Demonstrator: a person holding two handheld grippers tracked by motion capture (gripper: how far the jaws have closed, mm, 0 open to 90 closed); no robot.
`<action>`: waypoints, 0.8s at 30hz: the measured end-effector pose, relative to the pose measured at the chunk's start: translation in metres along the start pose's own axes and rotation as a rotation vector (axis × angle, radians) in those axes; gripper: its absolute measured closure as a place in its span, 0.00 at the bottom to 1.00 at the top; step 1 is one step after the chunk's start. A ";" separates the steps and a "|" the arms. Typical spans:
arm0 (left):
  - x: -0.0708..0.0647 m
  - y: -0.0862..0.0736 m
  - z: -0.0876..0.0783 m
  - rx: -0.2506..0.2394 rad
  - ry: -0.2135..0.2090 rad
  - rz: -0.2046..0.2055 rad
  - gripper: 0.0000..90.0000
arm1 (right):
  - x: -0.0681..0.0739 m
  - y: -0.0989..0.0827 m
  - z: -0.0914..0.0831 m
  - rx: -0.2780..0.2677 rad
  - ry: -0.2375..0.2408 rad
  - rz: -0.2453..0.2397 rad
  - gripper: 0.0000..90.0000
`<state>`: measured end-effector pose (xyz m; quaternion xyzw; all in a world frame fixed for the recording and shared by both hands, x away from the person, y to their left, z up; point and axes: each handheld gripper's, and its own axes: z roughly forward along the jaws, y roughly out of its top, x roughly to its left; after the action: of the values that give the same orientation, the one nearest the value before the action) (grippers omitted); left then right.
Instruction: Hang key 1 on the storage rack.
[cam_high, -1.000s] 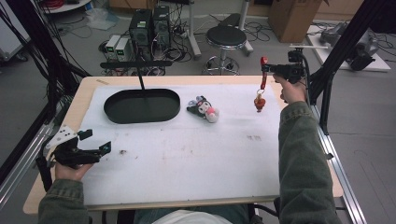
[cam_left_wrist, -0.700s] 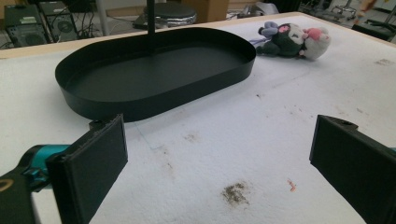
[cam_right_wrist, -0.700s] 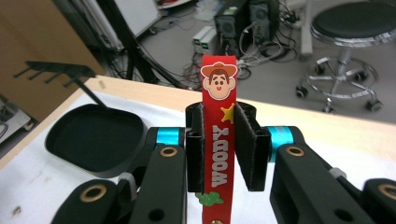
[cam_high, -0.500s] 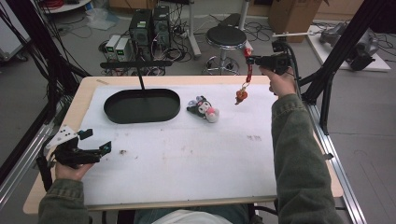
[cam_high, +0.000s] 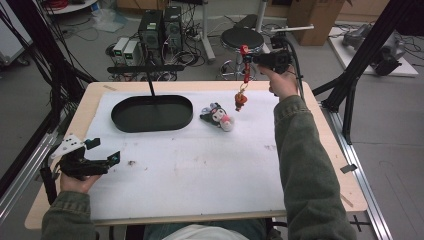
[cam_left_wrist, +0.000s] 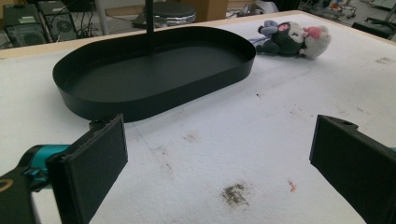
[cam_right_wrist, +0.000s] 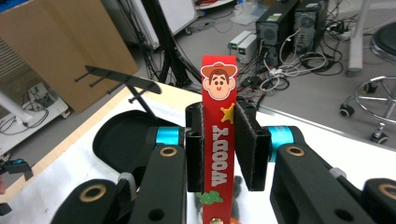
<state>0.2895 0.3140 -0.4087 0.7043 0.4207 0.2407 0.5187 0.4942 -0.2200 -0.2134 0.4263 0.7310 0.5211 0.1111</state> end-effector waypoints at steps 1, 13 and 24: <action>0.000 0.000 0.000 0.000 -0.002 0.001 0.05 | 0.004 0.002 0.003 0.001 0.006 -0.008 0.84; 0.001 -0.001 0.004 0.009 -0.021 -0.007 0.05 | 0.037 0.012 0.039 0.031 0.064 -0.027 0.83; 0.003 -0.002 0.007 0.009 -0.053 -0.018 0.05 | 0.075 0.021 0.080 0.069 0.080 -0.060 0.83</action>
<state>0.2954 0.3128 -0.4128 0.7089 0.4143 0.2154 0.5286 0.5078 -0.1091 -0.2086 0.3868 0.7647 0.5087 0.0827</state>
